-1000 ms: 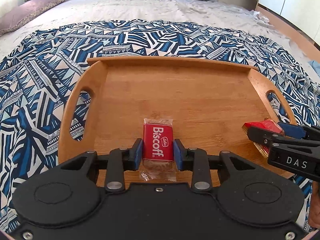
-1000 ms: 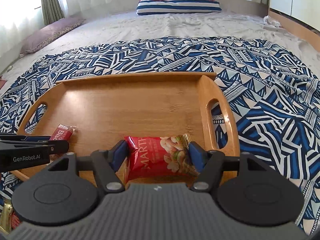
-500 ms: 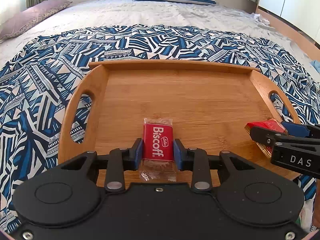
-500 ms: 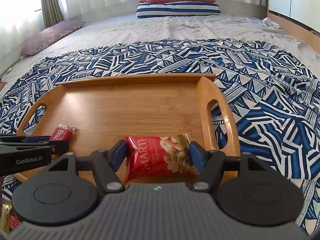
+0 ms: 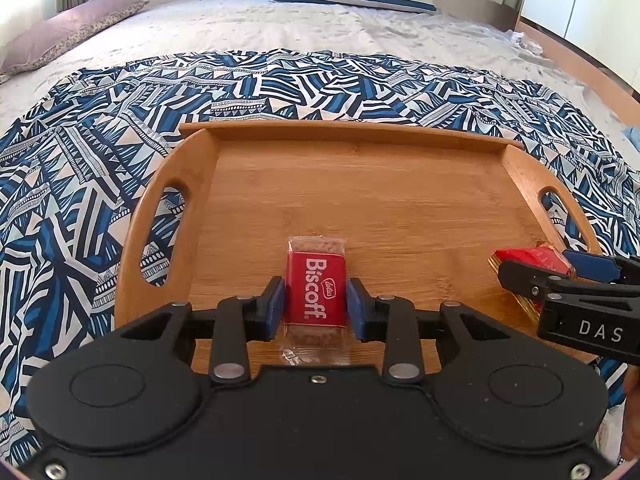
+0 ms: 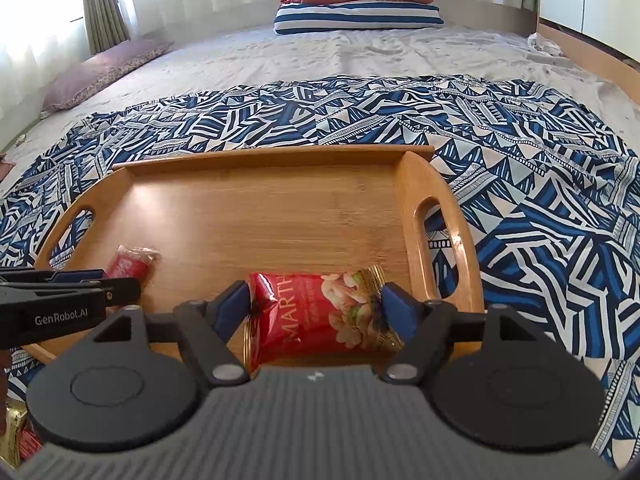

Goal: Organize snacks
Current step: 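Carry both snacks over the wooden tray and open both tools to drop them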

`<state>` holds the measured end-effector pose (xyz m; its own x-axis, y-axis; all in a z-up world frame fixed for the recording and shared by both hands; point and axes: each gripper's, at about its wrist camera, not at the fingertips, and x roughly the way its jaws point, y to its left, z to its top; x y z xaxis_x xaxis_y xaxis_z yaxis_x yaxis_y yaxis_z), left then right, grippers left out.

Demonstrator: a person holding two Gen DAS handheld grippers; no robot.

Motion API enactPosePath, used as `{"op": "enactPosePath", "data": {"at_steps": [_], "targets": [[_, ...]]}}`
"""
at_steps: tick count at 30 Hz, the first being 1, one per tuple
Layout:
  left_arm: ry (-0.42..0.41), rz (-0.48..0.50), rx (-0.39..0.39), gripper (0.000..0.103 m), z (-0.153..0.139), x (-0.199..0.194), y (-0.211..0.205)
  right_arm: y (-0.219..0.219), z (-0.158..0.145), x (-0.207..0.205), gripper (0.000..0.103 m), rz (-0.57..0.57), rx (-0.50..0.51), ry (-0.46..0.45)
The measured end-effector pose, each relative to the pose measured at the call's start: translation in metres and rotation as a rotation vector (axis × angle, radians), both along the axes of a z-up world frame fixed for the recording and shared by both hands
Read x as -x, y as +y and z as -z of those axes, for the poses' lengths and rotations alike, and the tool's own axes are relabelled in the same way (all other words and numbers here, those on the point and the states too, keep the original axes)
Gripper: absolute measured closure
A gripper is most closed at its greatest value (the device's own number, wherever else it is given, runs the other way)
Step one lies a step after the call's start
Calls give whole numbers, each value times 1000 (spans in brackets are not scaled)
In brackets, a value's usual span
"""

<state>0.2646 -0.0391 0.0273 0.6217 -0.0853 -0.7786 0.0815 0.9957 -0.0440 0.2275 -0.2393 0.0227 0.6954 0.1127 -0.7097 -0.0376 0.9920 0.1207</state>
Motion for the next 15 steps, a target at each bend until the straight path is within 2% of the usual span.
{"op": "enactPosePath", "data": {"at_steps": [3,5,15], "targets": [[-1,-2,7,61,-2,2,1,-1,-1,1,15,-1,-14,1],[-13,-1,-2,58,-5,4,1,-1,-2,3,14,-1,-17,-5],[-98,15,-19,24,-32,32,3,-1,-18,20,6,-7,-39,-39]]}}
